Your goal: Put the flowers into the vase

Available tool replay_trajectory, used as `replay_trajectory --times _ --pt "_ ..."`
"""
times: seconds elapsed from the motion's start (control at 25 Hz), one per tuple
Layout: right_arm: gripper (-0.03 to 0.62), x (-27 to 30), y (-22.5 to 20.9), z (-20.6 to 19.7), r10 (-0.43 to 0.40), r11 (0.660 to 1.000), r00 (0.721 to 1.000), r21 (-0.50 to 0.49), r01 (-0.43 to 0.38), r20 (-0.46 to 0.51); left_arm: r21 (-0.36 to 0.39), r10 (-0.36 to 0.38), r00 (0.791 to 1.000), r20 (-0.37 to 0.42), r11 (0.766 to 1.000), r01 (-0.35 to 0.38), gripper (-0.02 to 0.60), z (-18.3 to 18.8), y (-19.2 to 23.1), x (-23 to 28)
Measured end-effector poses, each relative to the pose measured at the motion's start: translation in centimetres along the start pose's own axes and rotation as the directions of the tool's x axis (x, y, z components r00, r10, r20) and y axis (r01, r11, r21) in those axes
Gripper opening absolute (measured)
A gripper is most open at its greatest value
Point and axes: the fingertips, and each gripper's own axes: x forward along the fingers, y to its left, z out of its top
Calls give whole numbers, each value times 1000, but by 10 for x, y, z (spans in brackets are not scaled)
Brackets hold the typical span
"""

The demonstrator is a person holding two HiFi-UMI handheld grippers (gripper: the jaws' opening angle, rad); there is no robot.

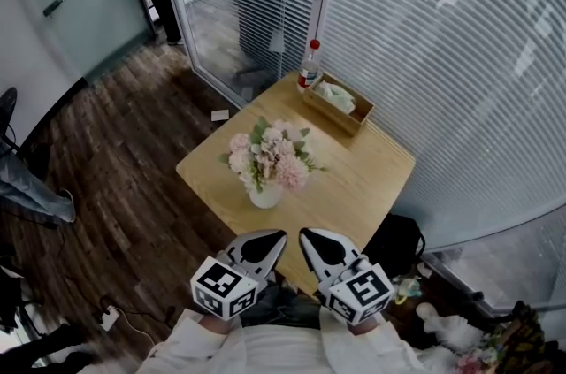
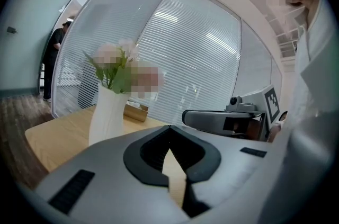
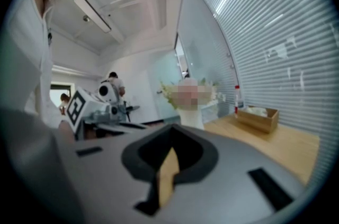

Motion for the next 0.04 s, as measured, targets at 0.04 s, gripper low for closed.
replay_trajectory --times 0.04 --pt "12 0 0 0 -1 1000 1000 1 1 0 0 0 1000 -1 1000 0 9 0 -1 0"
